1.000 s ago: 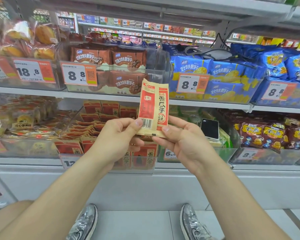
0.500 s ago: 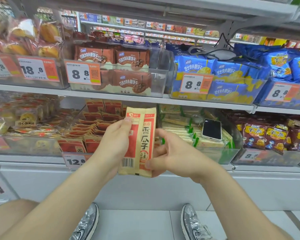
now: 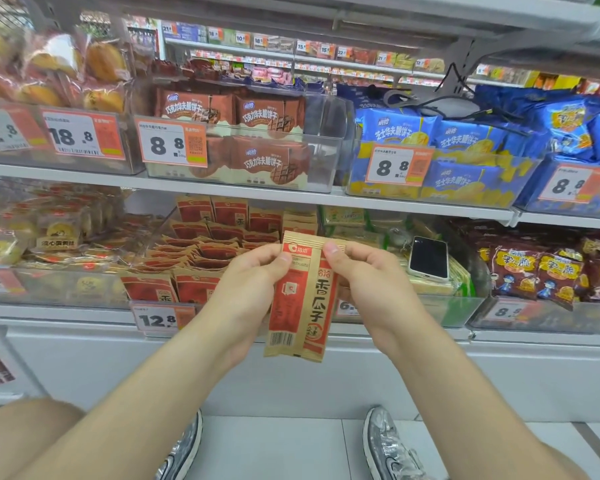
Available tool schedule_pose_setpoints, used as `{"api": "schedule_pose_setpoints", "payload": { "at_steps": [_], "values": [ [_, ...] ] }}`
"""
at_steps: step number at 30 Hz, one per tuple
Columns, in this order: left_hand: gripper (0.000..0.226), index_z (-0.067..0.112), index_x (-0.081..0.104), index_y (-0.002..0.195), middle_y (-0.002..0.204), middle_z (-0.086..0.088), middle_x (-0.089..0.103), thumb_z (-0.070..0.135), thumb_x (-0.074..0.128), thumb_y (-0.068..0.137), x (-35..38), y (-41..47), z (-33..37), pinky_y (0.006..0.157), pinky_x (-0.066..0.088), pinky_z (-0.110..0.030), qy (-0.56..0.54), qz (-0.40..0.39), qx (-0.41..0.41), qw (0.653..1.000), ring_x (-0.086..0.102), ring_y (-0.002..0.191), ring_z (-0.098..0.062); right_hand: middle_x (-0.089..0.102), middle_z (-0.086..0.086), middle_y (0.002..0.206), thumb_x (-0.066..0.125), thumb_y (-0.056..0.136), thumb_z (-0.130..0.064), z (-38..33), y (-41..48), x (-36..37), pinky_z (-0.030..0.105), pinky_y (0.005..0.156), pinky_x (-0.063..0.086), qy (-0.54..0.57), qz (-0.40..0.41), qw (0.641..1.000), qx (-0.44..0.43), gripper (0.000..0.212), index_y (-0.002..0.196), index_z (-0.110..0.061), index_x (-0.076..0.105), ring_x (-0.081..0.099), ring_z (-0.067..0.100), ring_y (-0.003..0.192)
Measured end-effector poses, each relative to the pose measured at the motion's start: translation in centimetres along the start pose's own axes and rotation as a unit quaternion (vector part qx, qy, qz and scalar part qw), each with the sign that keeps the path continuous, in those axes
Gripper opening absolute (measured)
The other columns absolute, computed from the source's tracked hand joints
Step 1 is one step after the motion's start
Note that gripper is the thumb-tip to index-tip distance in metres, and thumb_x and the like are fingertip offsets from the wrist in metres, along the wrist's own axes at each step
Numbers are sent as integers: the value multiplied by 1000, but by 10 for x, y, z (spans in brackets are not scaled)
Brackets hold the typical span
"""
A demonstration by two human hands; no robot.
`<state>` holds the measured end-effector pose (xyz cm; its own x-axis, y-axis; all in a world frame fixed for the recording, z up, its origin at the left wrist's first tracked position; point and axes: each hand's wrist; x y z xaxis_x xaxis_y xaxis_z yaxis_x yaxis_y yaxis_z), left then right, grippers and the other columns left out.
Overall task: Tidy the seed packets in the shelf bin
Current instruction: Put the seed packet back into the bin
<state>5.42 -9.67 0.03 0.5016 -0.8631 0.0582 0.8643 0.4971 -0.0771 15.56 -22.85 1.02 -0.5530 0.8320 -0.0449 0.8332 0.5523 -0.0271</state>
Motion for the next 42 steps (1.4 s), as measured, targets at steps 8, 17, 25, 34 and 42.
{"api": "schedule_pose_setpoints", "payload": {
  "at_steps": [8, 17, 25, 34, 42],
  "values": [
    [18, 26, 59, 122, 103, -3, 83, 11, 54, 112, 2, -2, 4, 78, 67, -50, -76, 82, 38, 993, 81, 91, -27, 83, 6, 95, 51, 113, -32, -4, -2, 5, 30, 82, 56, 12, -3, 1000, 10, 38, 101, -11, 81, 78, 15, 84],
    [41, 31, 60, 90, 95, 17, 78, 63, 84, 81, 1, -8, 1, 76, 65, -48, 203, 127, 183, 954, 77, 87, -10, 82, 9, 88, 61, 108, -28, -3, -5, 8, 40, 83, 63, 1, 16, 996, -89, 36, 88, -10, 84, 78, 20, 80],
    [13, 24, 72, 92, 84, 12, 80, 32, 71, 101, 0, -2, -2, 76, 66, -39, 179, 121, 207, 954, 78, 79, -6, 75, 21, 77, 60, 106, -14, -4, -8, 8, 41, 73, 58, -64, 15, 980, -189, 35, 81, 3, 77, 72, 41, 79],
    [20, 19, 77, 94, 86, 3, 82, 24, 63, 107, 2, -5, 3, 76, 66, -48, 144, 60, 199, 968, 80, 82, -19, 68, 9, 64, 54, 106, -3, -6, -7, 4, 17, 58, 52, 42, 25, 987, -156, 36, 78, 14, 68, 65, 11, 58],
    [16, 23, 78, 90, 86, 3, 81, 31, 72, 102, 0, 0, 0, 77, 65, -55, 141, 89, 209, 964, 79, 81, -23, 74, -1, 65, 49, 110, -8, -12, -10, 6, 18, 61, 56, 47, 16, 992, -120, 56, 63, -18, 78, 69, 4, 61]
  ]
}}
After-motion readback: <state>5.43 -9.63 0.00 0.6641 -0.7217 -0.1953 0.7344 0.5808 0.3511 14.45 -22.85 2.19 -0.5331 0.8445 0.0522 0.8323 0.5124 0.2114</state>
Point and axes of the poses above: each hand's wrist, its own y-axis towards the middle knuckle, its own x-axis out of the palm, z = x × y
